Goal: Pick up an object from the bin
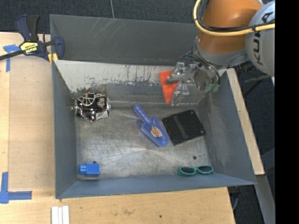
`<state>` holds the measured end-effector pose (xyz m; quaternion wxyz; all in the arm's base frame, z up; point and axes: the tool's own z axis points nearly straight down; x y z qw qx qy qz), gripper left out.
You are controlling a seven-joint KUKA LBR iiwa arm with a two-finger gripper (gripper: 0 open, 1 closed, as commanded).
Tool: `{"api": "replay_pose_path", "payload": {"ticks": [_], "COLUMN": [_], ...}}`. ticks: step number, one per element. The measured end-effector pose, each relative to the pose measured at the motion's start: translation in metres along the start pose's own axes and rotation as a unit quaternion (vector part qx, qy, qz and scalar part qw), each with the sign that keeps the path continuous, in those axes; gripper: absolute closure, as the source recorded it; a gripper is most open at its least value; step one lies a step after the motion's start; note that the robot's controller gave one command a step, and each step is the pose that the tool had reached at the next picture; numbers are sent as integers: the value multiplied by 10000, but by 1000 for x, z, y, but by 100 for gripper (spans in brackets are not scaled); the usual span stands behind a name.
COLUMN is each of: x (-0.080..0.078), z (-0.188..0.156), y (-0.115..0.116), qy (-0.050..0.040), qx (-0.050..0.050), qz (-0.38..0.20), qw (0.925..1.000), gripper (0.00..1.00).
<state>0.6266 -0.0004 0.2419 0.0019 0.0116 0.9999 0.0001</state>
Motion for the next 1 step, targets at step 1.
{"api": "replay_pose_path", "payload": {"ticks": [1], "x": [0], "z": [0], "y": [0], "qy": [1], "qx": [0], "qz": [0], "qw": [10000], "gripper": [100]}}
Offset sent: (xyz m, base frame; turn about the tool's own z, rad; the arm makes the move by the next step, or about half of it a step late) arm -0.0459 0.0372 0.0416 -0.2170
